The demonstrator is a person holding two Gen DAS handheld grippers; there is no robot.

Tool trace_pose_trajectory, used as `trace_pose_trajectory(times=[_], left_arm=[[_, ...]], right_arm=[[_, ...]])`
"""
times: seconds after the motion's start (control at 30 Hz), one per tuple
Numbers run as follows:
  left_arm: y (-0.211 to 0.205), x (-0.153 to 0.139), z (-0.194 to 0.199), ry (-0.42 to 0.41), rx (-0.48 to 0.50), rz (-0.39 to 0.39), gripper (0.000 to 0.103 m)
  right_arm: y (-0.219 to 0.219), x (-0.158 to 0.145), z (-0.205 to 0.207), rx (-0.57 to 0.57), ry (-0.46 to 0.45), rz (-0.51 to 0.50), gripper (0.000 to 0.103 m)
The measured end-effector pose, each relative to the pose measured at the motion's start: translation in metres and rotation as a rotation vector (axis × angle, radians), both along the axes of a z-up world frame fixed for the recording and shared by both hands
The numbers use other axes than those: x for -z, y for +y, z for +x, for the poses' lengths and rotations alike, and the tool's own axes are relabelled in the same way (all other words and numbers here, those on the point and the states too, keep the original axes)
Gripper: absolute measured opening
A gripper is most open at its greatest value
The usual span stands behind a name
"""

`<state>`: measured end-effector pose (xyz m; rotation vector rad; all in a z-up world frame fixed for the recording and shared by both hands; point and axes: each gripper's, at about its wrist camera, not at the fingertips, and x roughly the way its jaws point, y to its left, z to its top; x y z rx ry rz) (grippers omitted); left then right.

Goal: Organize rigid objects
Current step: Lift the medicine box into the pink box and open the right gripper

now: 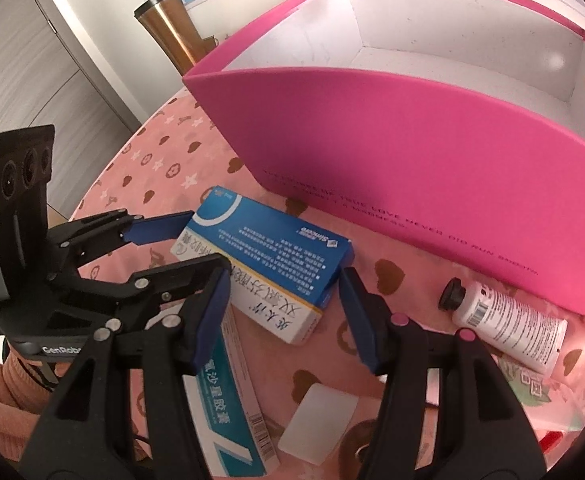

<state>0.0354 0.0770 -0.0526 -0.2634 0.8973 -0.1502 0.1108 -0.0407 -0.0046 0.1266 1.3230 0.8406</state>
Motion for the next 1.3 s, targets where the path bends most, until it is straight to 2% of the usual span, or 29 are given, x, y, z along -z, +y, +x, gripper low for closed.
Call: trace_pose_trajectory(times=[0.2, 0.73, 0.93, 1.07, 1.3], left_arm=[[-0.001, -0.002, -0.002, 0.006, -0.001, -0.001, 0.059], [-0.013, -0.038, -0.015, -0.081, 0.016, -0.001, 0.058], [-0.021, -0.058, -0.018, -0.123, 0.035, 0.002, 0.059], [-0.027, -0.081, -0.016, -0.169, 0.060, 0.007, 0.059], [-0.039, -0.115, 0.003, -0.219, 0.085, 0.063, 0.059]], right_arm=[[-0.006, -0.002, 0.001, 0.024, 0.010, 0.034, 0.059], [-0.029, -0.042, -0.008, 0.053, -0.105, 0.066, 0.059], [-0.043, -0.058, -0.009, 0.061, -0.154, 0.073, 0.059], [-0.056, -0.075, -0.003, 0.077, -0.182, 0.096, 0.059], [-0.068, -0.102, 0.018, 0.104, -0.241, 0.119, 0.059]])
